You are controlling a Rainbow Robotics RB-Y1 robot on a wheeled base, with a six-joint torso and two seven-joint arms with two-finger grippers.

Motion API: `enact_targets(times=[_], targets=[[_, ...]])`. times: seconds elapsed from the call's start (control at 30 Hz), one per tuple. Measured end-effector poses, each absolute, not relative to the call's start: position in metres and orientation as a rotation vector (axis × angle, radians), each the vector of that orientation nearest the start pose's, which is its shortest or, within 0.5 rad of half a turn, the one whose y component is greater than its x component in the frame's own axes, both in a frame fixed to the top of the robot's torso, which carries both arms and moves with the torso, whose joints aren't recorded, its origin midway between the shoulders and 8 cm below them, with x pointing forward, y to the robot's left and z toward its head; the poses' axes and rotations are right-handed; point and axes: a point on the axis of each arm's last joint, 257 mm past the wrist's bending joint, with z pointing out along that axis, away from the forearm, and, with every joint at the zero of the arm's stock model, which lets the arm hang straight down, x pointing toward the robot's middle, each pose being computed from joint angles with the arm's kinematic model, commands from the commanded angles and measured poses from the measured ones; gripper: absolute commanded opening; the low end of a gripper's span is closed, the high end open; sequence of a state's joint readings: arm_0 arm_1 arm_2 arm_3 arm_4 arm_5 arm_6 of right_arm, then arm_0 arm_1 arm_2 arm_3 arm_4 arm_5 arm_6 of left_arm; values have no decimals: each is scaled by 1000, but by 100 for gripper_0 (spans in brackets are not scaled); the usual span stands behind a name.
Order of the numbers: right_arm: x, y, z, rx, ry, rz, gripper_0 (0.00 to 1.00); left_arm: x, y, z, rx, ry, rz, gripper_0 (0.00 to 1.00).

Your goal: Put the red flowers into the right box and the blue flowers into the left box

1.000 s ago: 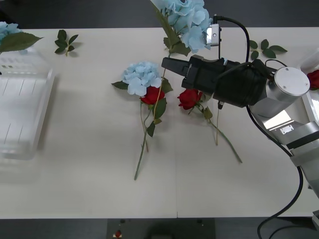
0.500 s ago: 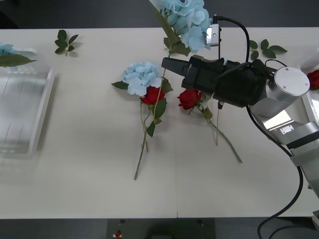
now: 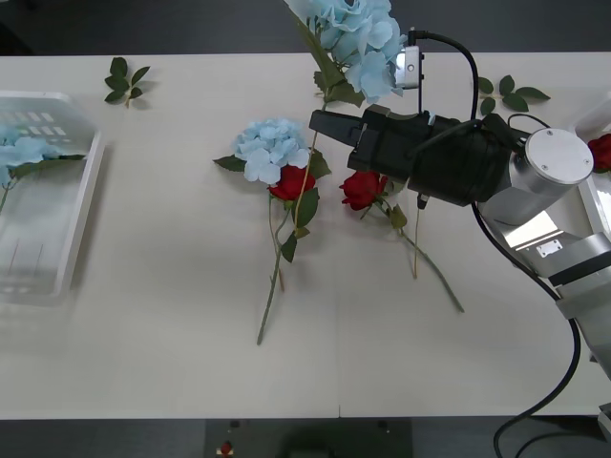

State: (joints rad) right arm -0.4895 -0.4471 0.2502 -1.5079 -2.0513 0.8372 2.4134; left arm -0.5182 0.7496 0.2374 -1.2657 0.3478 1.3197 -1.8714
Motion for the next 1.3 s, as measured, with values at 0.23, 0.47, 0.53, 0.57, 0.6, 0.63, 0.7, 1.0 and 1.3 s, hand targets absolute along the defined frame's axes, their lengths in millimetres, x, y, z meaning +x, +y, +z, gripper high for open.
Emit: enact_targets(times=[0.23,0.47,0.53,0.57,0.6,0.63,0.7,1.0,1.3], targets=[[486,1,-53,-592,1492,1349,0,534,524,-190,165,2502,381,100],[486,1,-53,-592,1491,1349,0,545,466,-152,273,2419,218,100],[486,1,-53,-592,1491,1349,0,546,444,-143,318,2398,157,100],[486,1,-53,-592,1491,1349,0,545,433,-138,344,2386,124,100],[486,1,-53,-592,1491,1349,0,544,422,-133,370,2376,94,100],[486,1,-53,-592,1491,1348,0,543,411,-129,401,2363,63,100],[486,1,-53,-593,1491,1348,0,541,390,-121,479,2335,14,100],[486,1,-53,-595,1489,1345,0,513,280,-98,796,2158,-379,100],[486,3,-52,-596,1485,1346,0,468,182,-89,962,2006,-804,100]])
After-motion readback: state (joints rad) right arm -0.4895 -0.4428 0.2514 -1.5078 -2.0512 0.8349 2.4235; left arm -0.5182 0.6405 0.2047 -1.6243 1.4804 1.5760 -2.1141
